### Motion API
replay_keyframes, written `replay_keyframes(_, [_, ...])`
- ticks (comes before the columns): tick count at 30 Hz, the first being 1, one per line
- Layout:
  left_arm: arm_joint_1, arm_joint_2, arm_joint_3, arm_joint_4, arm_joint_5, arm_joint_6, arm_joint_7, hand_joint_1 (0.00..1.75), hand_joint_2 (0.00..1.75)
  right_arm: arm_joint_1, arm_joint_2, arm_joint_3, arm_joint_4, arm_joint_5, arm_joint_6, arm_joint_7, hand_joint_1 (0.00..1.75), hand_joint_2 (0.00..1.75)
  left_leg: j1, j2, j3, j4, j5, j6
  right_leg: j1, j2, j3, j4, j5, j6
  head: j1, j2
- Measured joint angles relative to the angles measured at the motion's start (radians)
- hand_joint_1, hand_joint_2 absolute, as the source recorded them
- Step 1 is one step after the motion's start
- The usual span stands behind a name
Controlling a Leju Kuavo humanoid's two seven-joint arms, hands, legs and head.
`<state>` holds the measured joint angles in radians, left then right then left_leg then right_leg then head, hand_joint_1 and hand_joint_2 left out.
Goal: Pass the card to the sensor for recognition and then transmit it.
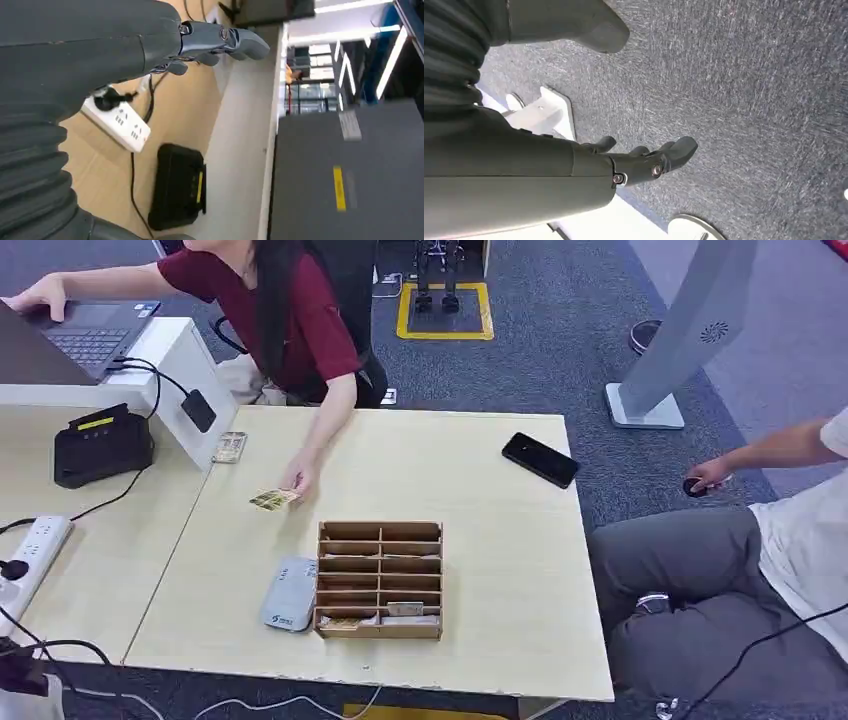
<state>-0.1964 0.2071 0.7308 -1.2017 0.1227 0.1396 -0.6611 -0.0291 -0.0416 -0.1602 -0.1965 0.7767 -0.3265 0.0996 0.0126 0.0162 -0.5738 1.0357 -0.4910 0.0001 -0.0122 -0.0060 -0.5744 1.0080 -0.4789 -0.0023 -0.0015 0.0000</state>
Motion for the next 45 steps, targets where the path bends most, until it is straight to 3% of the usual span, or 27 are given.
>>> replay_keyframes(12, [-0.001, 0.001, -0.317, -0.063, -0.350, 0.072, 0.003, 0.00, 1.75, -0.001, 0.000, -0.007, 0.000, 0.037, 0.002, -0.005, 0.00, 1.75, 0.000, 0.000, 0.000, 0.000, 0.000, 0.000, 0.000, 0.000, 0.000, 0.000, 0.000, 0.000, 0.000, 0.000])
replay_keyframes(23, [-0.053, 0.002, -0.579, -0.052, -0.652, 0.179, 0.033, 0.00, 1.75, -0.003, 0.000, -0.023, 0.000, 0.089, 0.005, -0.010, 0.00, 1.75, 0.000, 0.000, 0.000, 0.000, 0.000, 0.000, 0.000, 0.000, 0.000, 0.000, 0.000, 0.000, 0.000, 0.000])
replay_keyframes(37, [-0.198, 0.000, -0.878, 0.116, -0.985, 0.327, 0.098, 0.00, 1.75, -0.011, 0.003, -0.031, 0.000, 0.177, 0.008, -0.031, 0.00, 1.75, 0.000, 0.000, -0.001, 0.001, 0.000, 0.000, 0.000, 0.000, 0.000, 0.000, 0.001, -0.001, 0.000, 0.000])
replay_keyframes(45, [-0.249, 0.001, -0.981, 0.214, -1.122, 0.387, 0.134, 0.00, 1.75, -0.015, 0.005, -0.047, 0.000, 0.216, 0.012, -0.038, 0.00, 1.75, 0.000, 0.000, -0.001, 0.001, 0.000, 0.000, 0.000, 0.000, 0.000, 0.000, 0.001, -0.001, 0.000, 0.000])
